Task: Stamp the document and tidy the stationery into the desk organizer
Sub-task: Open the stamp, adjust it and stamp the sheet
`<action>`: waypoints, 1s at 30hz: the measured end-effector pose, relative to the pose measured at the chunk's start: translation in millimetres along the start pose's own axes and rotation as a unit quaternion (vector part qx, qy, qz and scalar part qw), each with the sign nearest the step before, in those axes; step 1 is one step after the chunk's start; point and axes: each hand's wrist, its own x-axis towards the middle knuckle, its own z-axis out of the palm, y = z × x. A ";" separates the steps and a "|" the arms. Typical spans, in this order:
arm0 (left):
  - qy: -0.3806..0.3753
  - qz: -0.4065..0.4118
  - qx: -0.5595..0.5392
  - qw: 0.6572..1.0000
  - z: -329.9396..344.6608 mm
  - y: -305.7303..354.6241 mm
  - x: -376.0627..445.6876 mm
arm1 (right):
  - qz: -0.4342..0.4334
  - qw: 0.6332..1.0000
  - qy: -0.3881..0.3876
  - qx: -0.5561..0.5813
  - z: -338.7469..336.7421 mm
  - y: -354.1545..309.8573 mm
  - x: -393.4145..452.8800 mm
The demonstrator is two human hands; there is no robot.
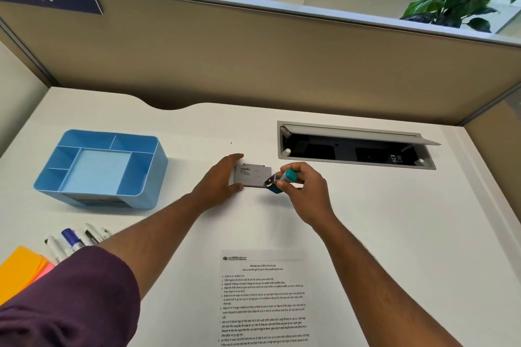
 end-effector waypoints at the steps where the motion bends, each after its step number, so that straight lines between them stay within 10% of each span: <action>1: 0.006 0.005 0.014 1.000 0.5 0.4 -0.6 | -0.004 1.000 0.002 -0.002 -1.1 -1.1 -0.4; 11: 0.170 -0.090 -0.156 0.969 24.2 95.6 -80.7 | -0.098 0.993 0.034 -0.058 -15.7 -9.5 -48.5; 15: 0.071 -0.271 -0.480 0.831 42.4 133.4 -134.2 | -0.108 0.993 0.046 -0.003 -24.5 -6.6 -96.5; 19: -0.016 -0.250 -0.665 0.704 53.4 157.8 -171.1 | -0.095 0.991 0.051 0.081 -33.0 0.7 -143.9; 30: -0.039 -0.159 -0.679 0.715 61.1 192.2 -218.1 | -0.015 0.960 -0.009 0.279 -67.5 17.2 -222.6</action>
